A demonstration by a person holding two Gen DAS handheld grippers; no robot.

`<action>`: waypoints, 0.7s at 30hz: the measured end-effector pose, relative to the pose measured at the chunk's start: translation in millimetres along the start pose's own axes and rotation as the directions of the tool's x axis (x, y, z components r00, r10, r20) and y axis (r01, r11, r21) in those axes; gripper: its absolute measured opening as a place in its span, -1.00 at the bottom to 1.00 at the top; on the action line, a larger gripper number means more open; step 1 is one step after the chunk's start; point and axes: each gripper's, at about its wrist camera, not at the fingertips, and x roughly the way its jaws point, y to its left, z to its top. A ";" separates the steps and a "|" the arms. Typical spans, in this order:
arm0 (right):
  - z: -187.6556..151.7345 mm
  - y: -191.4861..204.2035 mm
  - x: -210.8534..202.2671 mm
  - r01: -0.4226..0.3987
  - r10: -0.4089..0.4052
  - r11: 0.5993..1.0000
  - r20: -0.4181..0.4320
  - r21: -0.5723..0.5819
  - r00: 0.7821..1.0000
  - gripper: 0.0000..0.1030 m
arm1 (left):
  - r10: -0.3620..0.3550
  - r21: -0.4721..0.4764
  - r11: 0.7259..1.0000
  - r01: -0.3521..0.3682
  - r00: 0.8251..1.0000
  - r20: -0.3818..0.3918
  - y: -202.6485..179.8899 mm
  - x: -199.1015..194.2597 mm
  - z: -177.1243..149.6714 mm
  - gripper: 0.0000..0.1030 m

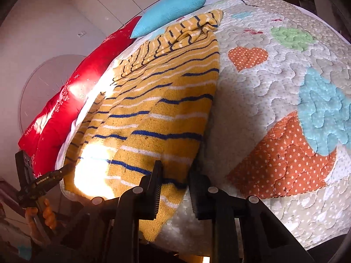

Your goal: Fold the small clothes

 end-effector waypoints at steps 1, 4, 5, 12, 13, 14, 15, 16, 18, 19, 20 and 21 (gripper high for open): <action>-1.0 -2.1 -2.8 -0.004 0.004 1.000 0.002 0.005 1.000 -0.52 | -0.005 0.000 1.000 0.005 1.000 0.003 0.6 -3.7 -0.8 -0.80; 3.4 -7.3 -11.0 0.023 -0.023 1.000 0.023 0.009 0.999 -0.48 | 0.005 0.008 1.000 -0.005 1.000 0.002 2.5 -12.0 -2.8 -0.78; 9.4 -7.6 -12.5 0.052 -0.052 0.999 0.031 -0.001 0.998 -0.39 | 0.012 0.012 1.000 -0.012 1.000 0.001 3.6 -14.2 -3.3 -0.78; 107.4 -11.6 3.7 0.285 -0.269 0.956 0.176 -0.068 0.947 -0.05 | 0.109 0.026 0.994 -0.111 0.991 0.072 13.1 -33.5 0.3 -0.65; 125.1 -13.6 12.3 0.307 -0.292 0.949 0.179 -0.065 0.940 -0.05 | 0.111 0.022 0.993 -0.113 0.991 0.074 14.4 -33.9 1.6 -0.57; 142.5 -14.7 22.1 0.315 -0.300 0.947 0.176 -0.063 0.938 -0.04 | 0.110 0.021 0.993 -0.112 0.991 0.072 15.0 -33.7 2.6 -0.53; 158.5 -15.2 33.1 0.315 -0.301 0.947 0.163 -0.065 0.940 -0.01 | 0.110 0.022 0.993 -0.112 0.991 0.069 14.8 -32.7 4.1 -0.46; 171.5 -13.5 45.0 0.312 -0.300 0.948 0.143 -0.068 0.943 0.08 | 0.111 0.024 0.993 -0.113 0.991 0.070 14.1 -32.2 5.3 -0.44; 191.1 -7.3 68.2 0.312 -0.303 0.947 0.110 -0.080 0.947 0.18 | 0.111 0.028 0.993 -0.113 0.991 0.075 11.3 -31.9 7.7 -0.43; 198.4 -3.2 79.2 0.325 -0.316 0.941 0.100 -0.091 0.944 0.25 | 0.107 0.033 0.993 -0.110 0.991 0.076 9.1 -31.7 8.8 -0.42; 203.1 1.6 89.3 0.348 -0.338 0.931 0.096 -0.108 0.936 0.29 | 0.104 0.039 0.993 -0.107 0.992 0.077 6.0 -30.9 10.1 -0.39; 207.0 6.0 98.2 0.377 -0.367 0.917 0.097 -0.128 0.925 0.29 | 0.101 0.046 0.993 -0.105 0.992 0.078 3.2 -30.3 10.7 -0.33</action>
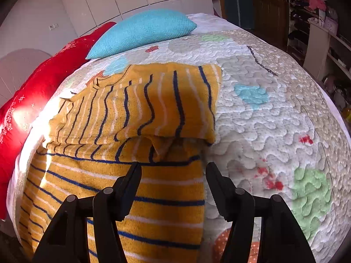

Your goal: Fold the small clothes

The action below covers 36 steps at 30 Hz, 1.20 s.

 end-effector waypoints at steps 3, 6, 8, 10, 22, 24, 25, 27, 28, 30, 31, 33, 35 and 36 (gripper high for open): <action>8.2 7.6 16.2 0.166 -0.166 0.984 0.007 -0.063 0.986 0.29 | -0.003 0.024 1.000 0.003 1.000 0.005 -8.7 1.1 0.6 -0.30; 11.7 -9.3 8.2 0.243 -0.242 0.970 0.042 -0.019 0.969 0.40 | 0.000 0.040 0.999 -0.001 1.000 0.015 -12.1 0.6 0.0 -0.30; 10.5 -18.8 -5.1 0.287 -0.287 0.958 0.077 0.017 0.955 0.40 | -0.005 0.035 0.999 0.004 1.000 0.013 -9.7 1.6 -0.1 -0.26; 7.8 -28.2 -20.3 0.354 -0.355 0.935 0.121 0.031 0.927 0.42 | -0.010 0.016 1.000 0.010 1.000 0.010 -5.1 3.5 -0.6 -0.14; -99.0 -53.6 -85.7 -0.138 0.136 0.979 0.020 0.147 0.990 0.43 | -0.021 -0.059 0.998 0.019 0.999 -0.036 16.4 21.7 -8.5 0.31; -94.7 -39.0 -89.0 -0.191 0.187 0.977 0.050 0.094 0.981 0.43 | -0.044 -0.070 0.997 0.040 0.997 -0.065 14.8 26.9 -7.4 0.31; -87.1 -31.1 -90.1 -0.212 0.208 0.975 0.072 0.065 0.976 0.43 | -0.057 -0.073 0.996 0.052 0.996 -0.066 12.2 26.7 -6.0 0.31; -65.8 -19.7 -85.7 -0.282 0.275 0.958 0.118 0.048 0.954 0.43 | -0.077 -0.061 0.995 0.074 0.996 -0.044 3.6 22.7 -2.4 0.31; -51.8 -16.0 -76.7 -0.337 0.328 0.940 0.127 0.055 0.936 0.43 | -0.083 -0.048 0.996 0.081 0.996 -0.028 -1.7 19.9 -0.3 0.31; -27.1 -7.4 -50.5 -0.430 0.421 0.898 0.106 0.090 0.901 0.43 | -0.088 -0.023 0.996 0.088 0.996 -0.008 -12.9 16.4 3.0 0.31; -18.5 -1.1 -37.7 -0.455 0.447 0.884 0.089 0.111 0.890 0.43 | -0.090 -0.010 0.996 0.090 0.996 -0.004 -17.8 15.5 4.2 0.31; -2.4 8.8 -11.3 -0.473 0.468 0.871 0.064 0.134 0.881 0.43 | -0.094 0.014 0.995 0.094 0.996 -0.003 -25.7 15.0 5.9 0.31; 8.8 15.5 12.9 -0.427 0.427 0.894 0.030 0.139 0.904 0.43 | -0.092 0.036 0.995 0.092 0.996 -0.003 -30.6 14.8 6.2 0.31; 13.4 14.4 22.3 -0.393 0.393 0.908 0.025 0.148 0.919 0.43 | -0.090 0.043 0.995 0.090 0.996 -0.003 -31.4 14.5 6.6 0.31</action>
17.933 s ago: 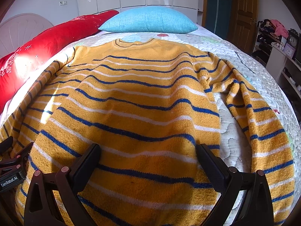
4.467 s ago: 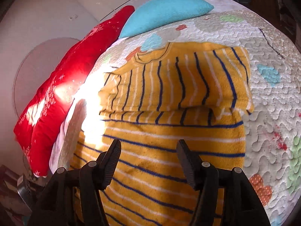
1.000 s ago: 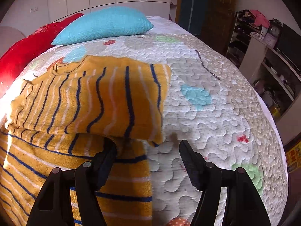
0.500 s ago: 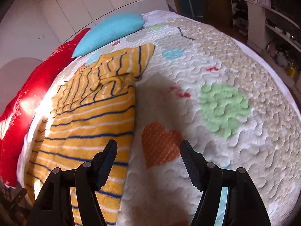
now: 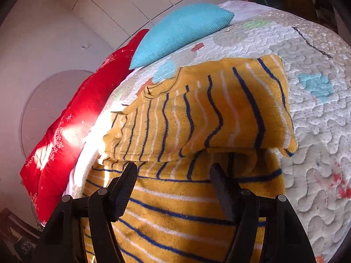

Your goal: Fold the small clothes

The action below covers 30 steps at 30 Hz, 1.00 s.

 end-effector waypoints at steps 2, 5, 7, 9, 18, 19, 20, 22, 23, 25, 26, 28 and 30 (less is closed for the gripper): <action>8.5 -11.2 -1.4 0.047 -0.050 0.998 0.058 0.041 0.997 0.41 | -0.001 0.008 1.000 0.001 1.000 0.002 0.3 -0.9 -0.5 0.31; 12.5 -39.8 -27.1 -0.010 -0.022 0.983 0.173 0.183 0.985 0.41 | -0.003 0.008 1.000 0.003 1.000 0.003 6.1 -1.5 -1.7 0.31; 7.4 -51.5 -37.8 -0.036 -0.015 0.970 0.210 0.240 0.978 0.40 | -0.001 -0.004 1.000 0.001 1.000 0.002 12.3 1.4 -2.2 0.31; 1.1 -55.8 -45.0 -0.013 -0.046 0.966 0.222 0.257 0.974 0.42 | 0.003 -0.025 1.000 -0.003 1.000 -0.007 19.1 7.3 -1.3 0.31; -54.8 -74.6 -102.4 0.103 -0.128 0.970 0.102 0.219 0.986 0.50 | 0.016 -0.080 0.997 -0.015 1.000 0.004 42.2 8.8 4.8 0.34; -67.8 -73.3 -109.0 0.081 -0.097 0.976 0.071 0.203 0.993 0.50 | 0.011 -0.086 0.996 -0.011 1.000 -0.002 45.9 10.2 4.9 0.34; -81.9 -71.4 -114.7 0.049 -0.057 0.981 0.037 0.189 0.998 0.50 | 0.002 -0.097 0.995 -0.004 1.000 -0.014 49.5 12.6 4.6 0.34; -113.8 -68.5 -124.5 -0.023 0.028 0.985 -0.025 0.174 0.999 0.50 | -0.025 -0.123 0.992 0.020 0.999 -0.040 56.6 17.9 2.5 0.34; -129.7 -64.7 -129.3 -0.044 0.051 0.986 -0.040 0.160 0.998 0.50 | -0.040 -0.133 0.990 0.034 0.998 -0.046 58.7 19.8 1.2 0.34; -154.2 -52.4 -139.8 -0.073 0.080 0.989 -0.049 0.130 0.996 0.50 | -0.058 -0.132 0.990 0.052 0.997 -0.045 57.9 19.2 -2.2 0.34; -163.6 -47.0 -143.0 -0.095 0.102 0.988 -0.057 0.124 0.993 0.50 | -0.078 -0.128 0.989 0.072 0.996 -0.047 56.5 17.9 -3.9 0.33; -179.6 -37.5 -145.2 -0.143 0.152 0.983 -0.073 0.115 0.986 0.50 | -0.152 -0.132 0.981 0.143 0.986 -0.063 51.8 17.9 -6.7 0.27; -192.7 -28.1 -136.3 -0.170 0.183 0.979 -0.109 0.113 0.977 0.50 | -0.213 -0.141 0.970 0.199 0.973 -0.087 46.3 22.6 -11.4 0.27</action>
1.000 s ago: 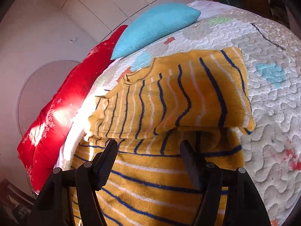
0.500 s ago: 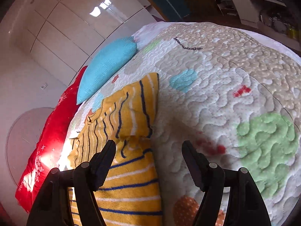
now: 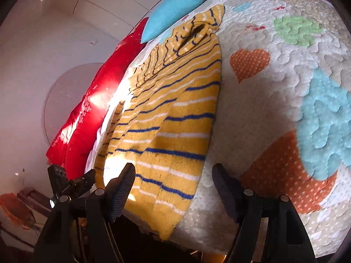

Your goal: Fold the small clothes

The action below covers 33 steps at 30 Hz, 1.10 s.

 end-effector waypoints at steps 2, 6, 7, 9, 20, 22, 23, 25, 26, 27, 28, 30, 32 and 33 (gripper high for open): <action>-10.6 5.6 12.5 -0.018 0.018 1.000 -0.009 0.000 1.000 0.51 | -0.005 -0.003 1.000 0.005 1.000 -0.007 -3.0 6.2 -5.6 0.27; -21.4 18.6 22.9 -0.069 0.069 0.998 -0.018 -0.003 0.997 0.51 | -0.060 0.010 0.998 0.060 0.998 0.002 -10.8 7.3 -9.4 0.35; -24.9 20.4 26.8 -0.095 0.096 0.995 -0.028 0.009 0.995 0.51 | -0.085 0.006 0.996 0.085 0.996 0.000 -11.2 7.9 -9.3 0.39; -35.2 22.2 34.8 -0.109 0.110 0.994 -0.050 0.017 0.993 0.46 | -0.112 0.004 0.994 0.112 0.994 -0.008 -13.3 10.7 -10.0 0.39; -33.7 15.1 25.7 -0.109 0.110 0.991 -0.018 0.078 0.994 -0.82 | 0.013 0.014 1.000 -0.013 1.000 0.017 -30.4 2.5 7.0 -0.85; -36.2 23.0 9.9 -0.132 0.132 0.990 -0.014 0.040 0.991 -0.83 | 0.013 0.053 0.999 -0.015 0.999 0.035 -39.7 -12.6 5.2 -0.85; -38.3 26.7 0.4 -0.138 0.138 0.990 -0.010 0.024 0.990 -0.83 | 0.013 0.068 0.998 -0.016 0.999 0.042 -43.6 -20.1 3.4 -0.85; -44.7 30.5 -17.7 -0.154 0.154 0.988 0.000 0.009 0.988 -0.84 | 0.008 0.092 0.996 -0.013 0.998 0.056 -48.8 -36.1 -2.8 -0.85; -48.1 31.6 -25.8 -0.160 0.160 0.987 0.005 0.004 0.987 -0.84 | -0.004 0.095 0.995 -0.002 0.998 0.059 -50.9 -42.2 -6.2 -0.85; -51.7 32.2 -32.8 -0.168 0.168 0.986 0.006 0.003 0.986 -0.84 | -0.020 0.093 0.996 0.015 0.998 0.058 -52.1 -47.4 -9.9 -0.85; -55.5 31.3 -39.8 -0.177 0.177 0.984 0.004 0.002 0.984 -0.84 | -0.036 0.088 0.996 0.031 0.998 0.056 -53.4 -51.5 -13.9 -0.85; -63.6 33.1 -44.2 -0.169 0.169 0.986 -0.014 -0.011 0.986 -0.84 | -0.050 0.082 0.996 0.046 0.998 0.049 -56.0 -55.4 -23.9 -0.85; -70.1 31.6 -41.6 -0.147 0.147 0.989 -0.038 -0.015 0.988 -0.84 | -0.043 0.084 0.996 0.041 0.999 0.025 -56.7 -50.7 -34.0 -0.85; -71.0 29.8 -38.9 -0.138 0.138 0.990 -0.044 -0.009 0.989 -0.84 | -0.025 0.090 0.996 0.024 1.000 0.015 -55.7 -46.7 -37.9 -0.85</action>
